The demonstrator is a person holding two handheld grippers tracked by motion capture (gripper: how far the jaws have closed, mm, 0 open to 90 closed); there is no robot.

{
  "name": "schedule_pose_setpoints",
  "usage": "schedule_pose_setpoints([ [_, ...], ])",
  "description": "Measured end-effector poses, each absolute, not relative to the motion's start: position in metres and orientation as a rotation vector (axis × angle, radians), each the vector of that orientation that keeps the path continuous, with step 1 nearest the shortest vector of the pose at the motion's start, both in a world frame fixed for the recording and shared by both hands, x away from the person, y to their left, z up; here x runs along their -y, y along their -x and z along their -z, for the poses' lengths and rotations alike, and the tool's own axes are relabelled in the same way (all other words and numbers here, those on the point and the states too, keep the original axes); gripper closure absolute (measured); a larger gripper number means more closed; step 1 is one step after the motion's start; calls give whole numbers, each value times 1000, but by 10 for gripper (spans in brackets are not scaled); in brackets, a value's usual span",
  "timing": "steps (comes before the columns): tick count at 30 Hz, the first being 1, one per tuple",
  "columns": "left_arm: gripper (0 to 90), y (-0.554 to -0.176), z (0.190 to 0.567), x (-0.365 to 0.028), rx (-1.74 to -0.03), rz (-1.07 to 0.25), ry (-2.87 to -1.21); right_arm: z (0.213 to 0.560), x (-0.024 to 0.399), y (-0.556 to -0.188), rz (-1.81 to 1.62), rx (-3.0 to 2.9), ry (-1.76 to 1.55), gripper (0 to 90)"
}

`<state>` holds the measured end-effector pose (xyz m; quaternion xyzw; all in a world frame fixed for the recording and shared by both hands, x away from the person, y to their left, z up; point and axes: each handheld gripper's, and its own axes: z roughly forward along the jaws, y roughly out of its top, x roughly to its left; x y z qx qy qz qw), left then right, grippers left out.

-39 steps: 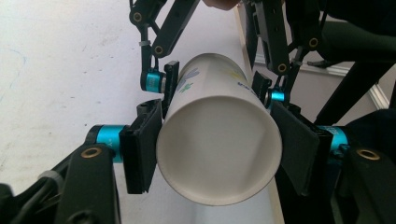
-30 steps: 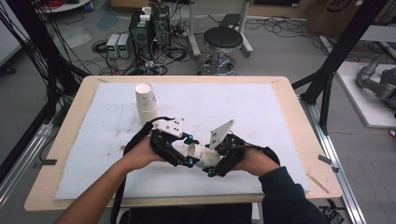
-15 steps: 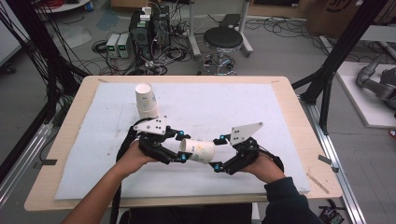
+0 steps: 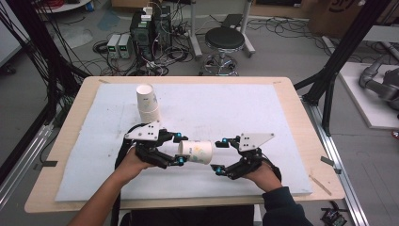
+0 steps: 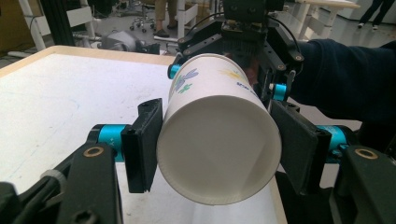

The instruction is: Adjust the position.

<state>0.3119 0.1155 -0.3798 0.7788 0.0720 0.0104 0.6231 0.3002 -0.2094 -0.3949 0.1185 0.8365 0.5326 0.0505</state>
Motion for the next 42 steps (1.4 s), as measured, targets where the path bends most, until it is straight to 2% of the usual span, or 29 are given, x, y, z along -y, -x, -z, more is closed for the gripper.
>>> schedule_pose_setpoints([
  [19,373,-310,384,-104,-122,38,-1745,392,202,-303,-1721,-2546,-306,205],
  [21,373,-310,385,-105,-116,46,-1729,391,202,-303,-1761,-2542,-286,256],
  [29,372,-312,389,-107,-113,78,-1675,389,206,-302,-1822,-2515,-240,322],
  [38,367,-312,391,-107,-130,83,-1649,386,209,-302,-1888,-2488,-255,358],
  [39,332,-311,390,-107,-163,79,-1666,386,209,-303,-1880,-2490,-261,358],
  [41,131,-312,388,-107,-226,80,-1710,384,210,-304,-1853,-2521,-305,356],
  [42,131,-312,387,-108,-235,62,-1739,384,210,-304,-1853,-2521,-305,356],
])
